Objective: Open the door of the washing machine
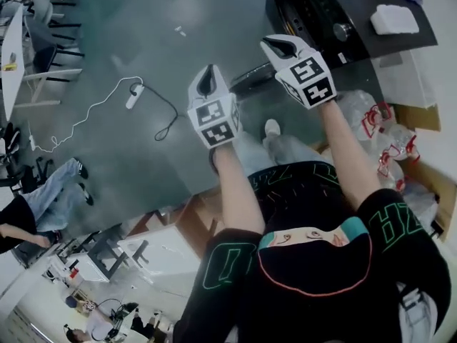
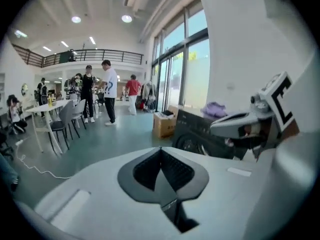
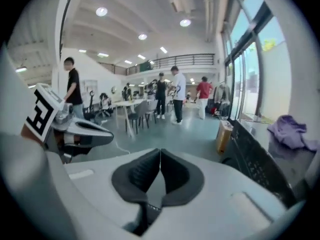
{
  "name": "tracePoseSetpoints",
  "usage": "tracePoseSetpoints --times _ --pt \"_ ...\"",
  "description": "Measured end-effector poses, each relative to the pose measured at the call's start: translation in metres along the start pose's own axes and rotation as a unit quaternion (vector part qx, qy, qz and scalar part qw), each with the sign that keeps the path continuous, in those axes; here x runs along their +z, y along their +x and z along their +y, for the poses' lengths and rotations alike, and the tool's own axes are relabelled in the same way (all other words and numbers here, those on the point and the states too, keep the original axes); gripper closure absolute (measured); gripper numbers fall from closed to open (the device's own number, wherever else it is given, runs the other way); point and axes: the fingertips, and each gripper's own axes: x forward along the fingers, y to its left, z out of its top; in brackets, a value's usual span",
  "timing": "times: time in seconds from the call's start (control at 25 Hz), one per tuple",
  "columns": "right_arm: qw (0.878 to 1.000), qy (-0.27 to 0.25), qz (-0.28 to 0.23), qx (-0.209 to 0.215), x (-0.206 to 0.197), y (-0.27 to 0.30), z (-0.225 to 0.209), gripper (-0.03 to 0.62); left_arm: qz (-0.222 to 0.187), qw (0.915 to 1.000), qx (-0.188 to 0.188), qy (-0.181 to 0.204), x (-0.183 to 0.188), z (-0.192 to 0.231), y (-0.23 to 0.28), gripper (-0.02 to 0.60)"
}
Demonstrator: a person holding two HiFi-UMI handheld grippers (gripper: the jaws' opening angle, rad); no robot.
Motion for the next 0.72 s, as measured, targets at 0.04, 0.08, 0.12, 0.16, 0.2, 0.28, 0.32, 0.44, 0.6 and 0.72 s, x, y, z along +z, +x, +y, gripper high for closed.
tracePoseSetpoints --times 0.04,0.08,0.12,0.16,0.2,0.28,0.32,0.44,0.6,0.72 --pt "0.999 0.029 -0.022 -0.009 0.015 -0.008 -0.008 0.591 -0.025 0.9995 -0.009 -0.016 0.022 -0.008 -0.004 0.571" --pt "0.997 0.062 -0.044 -0.015 0.028 -0.016 -0.015 0.591 -0.048 0.9982 -0.015 -0.033 0.043 -0.013 -0.009 0.571" --pt "0.993 0.095 -0.066 -0.019 0.041 -0.026 -0.021 0.591 -0.068 0.9964 -0.014 -0.047 0.061 -0.015 -0.014 0.572" --pt "0.988 0.124 -0.086 -0.022 0.051 -0.036 -0.026 0.591 -0.086 0.9946 -0.009 -0.058 0.077 -0.015 -0.019 0.572" --pt "0.984 0.142 -0.104 -0.025 0.060 -0.046 -0.030 0.591 -0.103 0.9928 -0.002 -0.062 0.092 -0.014 -0.025 0.571" --pt "0.979 0.153 -0.130 -0.040 0.075 -0.062 -0.045 0.591 -0.128 0.9911 0.012 -0.033 0.122 -0.016 -0.030 0.572" --pt "0.977 0.153 -0.141 -0.054 0.083 -0.068 -0.055 0.591 -0.138 0.9901 0.020 -0.007 0.136 -0.019 -0.031 0.571" --pt "0.970 0.140 -0.179 -0.086 0.109 -0.087 -0.071 0.591 -0.176 0.9835 0.034 0.025 0.168 -0.030 -0.039 0.571" --pt "0.966 0.097 -0.216 -0.100 0.135 -0.114 -0.081 0.591 -0.219 0.9747 0.020 0.042 0.202 -0.054 -0.046 0.571" --pt "0.964 0.083 -0.222 -0.117 0.138 -0.123 -0.092 0.591 -0.236 0.9692 0.013 0.068 0.223 -0.061 -0.049 0.571"
